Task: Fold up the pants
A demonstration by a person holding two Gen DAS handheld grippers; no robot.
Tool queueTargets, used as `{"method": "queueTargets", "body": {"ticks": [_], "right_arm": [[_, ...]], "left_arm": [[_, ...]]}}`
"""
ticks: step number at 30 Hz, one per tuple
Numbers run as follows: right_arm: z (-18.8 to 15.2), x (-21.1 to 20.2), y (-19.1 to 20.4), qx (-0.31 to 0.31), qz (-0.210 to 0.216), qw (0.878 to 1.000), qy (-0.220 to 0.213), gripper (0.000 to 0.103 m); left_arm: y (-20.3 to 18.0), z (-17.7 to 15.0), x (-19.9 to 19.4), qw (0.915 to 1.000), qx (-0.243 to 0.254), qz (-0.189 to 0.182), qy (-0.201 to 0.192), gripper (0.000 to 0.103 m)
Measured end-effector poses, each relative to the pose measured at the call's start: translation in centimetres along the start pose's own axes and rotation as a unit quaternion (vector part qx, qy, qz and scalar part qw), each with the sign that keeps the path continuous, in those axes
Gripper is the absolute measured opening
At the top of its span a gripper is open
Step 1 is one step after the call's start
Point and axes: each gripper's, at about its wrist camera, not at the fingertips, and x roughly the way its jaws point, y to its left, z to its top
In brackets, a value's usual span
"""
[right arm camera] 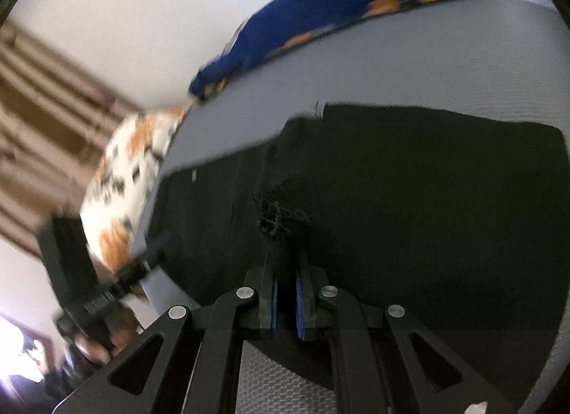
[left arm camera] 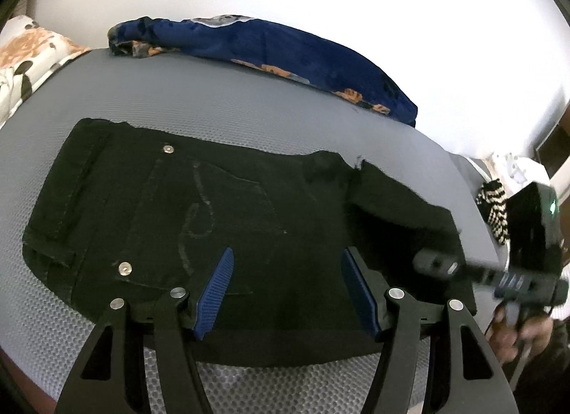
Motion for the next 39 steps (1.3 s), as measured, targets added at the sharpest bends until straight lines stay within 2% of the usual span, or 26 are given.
{"method": "queueTargets", "body": {"ticks": [4, 6, 11, 15, 17, 22, 24, 26, 28, 33, 39], "right_arm": [[-1.6, 2.9, 2.1, -0.053, -0.04, 0.997, 0.039, 0.009], [-2.1, 3.7, 2.2, -0.061, -0.048, 0.996, 0.053, 0.014], [-2.6, 3.4, 2.8, -0.066, -0.032, 0.995, 0.063, 0.035], [-2.5, 0.1, 2.1, -0.043, -0.015, 0.998, 0.032, 0.038], [-2.5, -1.7, 1.2, -0.022, -0.025, 0.999, 0.005, 0.041], [-2.5, -5.3, -2.2, 0.045, -0.04, 0.997, -0.051, 0.041], [-2.3, -5.9, -3.1, 0.066, -0.042, 0.995, -0.062, 0.041], [-2.3, -6.3, -3.9, 0.081, -0.046, 0.993, -0.071, 0.041], [-2.3, -6.2, -4.3, 0.088, -0.044, 0.992, -0.075, 0.041], [-2.6, -5.8, -4.9, 0.104, -0.034, 0.991, -0.075, 0.041], [-2.9, -5.6, -5.8, 0.113, -0.034, 0.99, -0.072, 0.041]], "left_arm": [[0.1, -0.1, 0.0, 1.0, 0.001, -0.007, 0.004, 0.064], [0.0, 0.0, 0.1, 0.9999, 0.003, -0.012, 0.007, 0.064], [-0.7, 0.1, 0.2, 0.999, 0.006, -0.036, 0.026, 0.064], [-1.3, 0.0, 0.6, 0.9946, -0.007, -0.082, 0.063, 0.064], [-1.8, -0.1, 1.1, 0.9907, -0.017, -0.105, 0.085, 0.064], [-2.9, -0.2, 3.6, 0.9759, -0.057, -0.145, 0.153, 0.062], [-3.0, -0.3, 4.6, 0.969, -0.076, -0.158, 0.174, 0.058], [-3.1, -0.5, 5.5, 0.9614, -0.094, -0.169, 0.196, 0.049], [-3.0, -0.9, 6.4, 0.9551, -0.113, -0.168, 0.216, 0.046], [-3.0, -1.7, 7.9, 0.9501, -0.127, -0.155, 0.239, 0.045], [-3.4, -2.1, 8.2, 0.9525, -0.132, -0.157, 0.225, 0.045]]}}
